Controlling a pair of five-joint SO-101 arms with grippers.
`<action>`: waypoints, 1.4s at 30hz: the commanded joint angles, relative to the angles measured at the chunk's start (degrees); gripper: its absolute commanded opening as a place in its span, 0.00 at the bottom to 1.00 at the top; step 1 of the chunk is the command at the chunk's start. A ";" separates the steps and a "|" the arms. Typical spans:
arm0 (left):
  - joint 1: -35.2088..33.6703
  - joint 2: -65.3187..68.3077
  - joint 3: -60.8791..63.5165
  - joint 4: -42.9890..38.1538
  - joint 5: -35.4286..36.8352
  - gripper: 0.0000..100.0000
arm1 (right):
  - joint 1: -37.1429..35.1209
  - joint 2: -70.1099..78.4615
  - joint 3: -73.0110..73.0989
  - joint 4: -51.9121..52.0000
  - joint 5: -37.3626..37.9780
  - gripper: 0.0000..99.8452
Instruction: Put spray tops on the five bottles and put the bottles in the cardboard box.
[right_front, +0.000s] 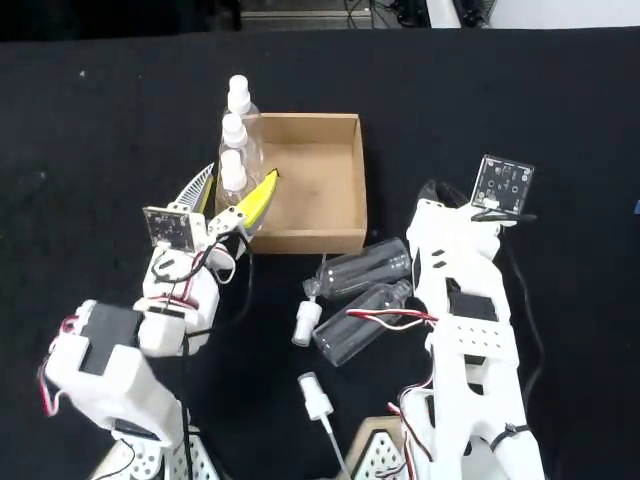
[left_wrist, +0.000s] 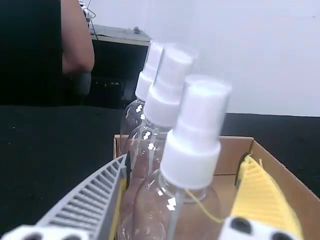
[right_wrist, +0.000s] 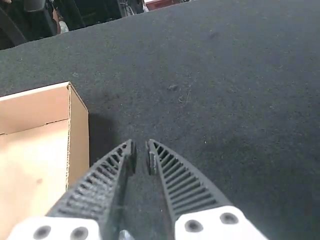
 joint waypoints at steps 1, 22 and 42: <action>-0.92 -10.64 3.47 -1.05 -0.26 0.32 | 0.79 -2.15 -0.31 -1.67 0.00 0.03; -1.54 -69.01 12.97 67.78 0.26 0.32 | 0.79 -2.15 0.40 -1.85 0.00 0.03; -1.71 -105.05 13.58 126.33 0.35 0.32 | 1.14 -2.51 -0.84 3.78 0.00 0.05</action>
